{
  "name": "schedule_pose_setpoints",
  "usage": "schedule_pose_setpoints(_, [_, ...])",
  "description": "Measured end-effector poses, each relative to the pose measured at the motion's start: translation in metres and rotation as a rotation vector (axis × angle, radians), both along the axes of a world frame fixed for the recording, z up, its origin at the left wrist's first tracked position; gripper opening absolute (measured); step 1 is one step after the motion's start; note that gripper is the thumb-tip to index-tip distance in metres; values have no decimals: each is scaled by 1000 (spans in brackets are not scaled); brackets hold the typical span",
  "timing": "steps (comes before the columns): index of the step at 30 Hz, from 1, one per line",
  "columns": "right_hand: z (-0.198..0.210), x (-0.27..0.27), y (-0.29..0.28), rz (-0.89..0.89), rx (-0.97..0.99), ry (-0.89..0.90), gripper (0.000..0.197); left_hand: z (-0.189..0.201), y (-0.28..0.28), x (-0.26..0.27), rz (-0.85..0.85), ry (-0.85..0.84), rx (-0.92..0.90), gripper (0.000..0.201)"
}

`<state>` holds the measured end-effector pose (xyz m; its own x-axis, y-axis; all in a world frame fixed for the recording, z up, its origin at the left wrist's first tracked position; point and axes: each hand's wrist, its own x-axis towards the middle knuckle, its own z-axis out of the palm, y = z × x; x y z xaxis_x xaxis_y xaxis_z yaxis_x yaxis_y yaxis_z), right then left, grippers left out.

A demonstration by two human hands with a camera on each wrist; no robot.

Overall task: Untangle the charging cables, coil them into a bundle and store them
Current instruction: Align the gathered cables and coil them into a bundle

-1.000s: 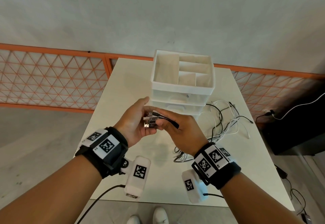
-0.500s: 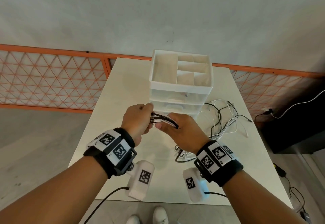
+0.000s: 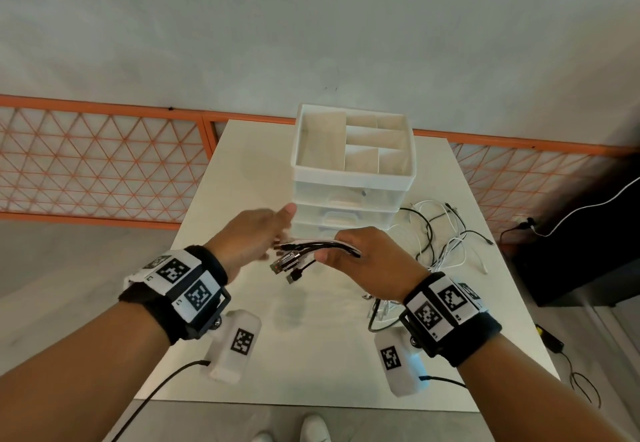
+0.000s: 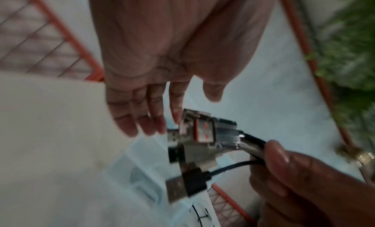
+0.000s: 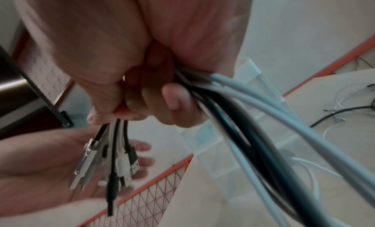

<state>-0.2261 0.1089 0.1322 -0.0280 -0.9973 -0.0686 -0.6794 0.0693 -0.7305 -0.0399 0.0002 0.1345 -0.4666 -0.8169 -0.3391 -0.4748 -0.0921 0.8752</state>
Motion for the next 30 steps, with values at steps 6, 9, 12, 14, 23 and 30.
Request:
schedule_pose_setpoints(6, [24, 13, -6, 152, -45, 56, 19, 32, 22, -27, -268, 161, -343, 48])
schedule_pose_setpoints(9, [35, 11, -8, 179, -61, 42, 20, 34, 31, -38, -373, -5, -283, 68])
schedule_pose_setpoints(12, [34, 4, -9, 89, -83, 13, 13, 37, 30, -43, -396, -43, -277, 78])
schedule_pose_setpoints(14, [34, -1, -8, 25, -90, -36, 10, 39, 27, -43, -397, -74, -320, 78])
schedule_pose_setpoints(23, [38, -24, 3, -40, -101, -175, 28, 43, 15, -32, -468, -61, -229, 56])
schedule_pose_setpoints(30, [29, -33, 3, -14, -88, -189, 19, 41, 12, -28, -512, -181, -262, 48])
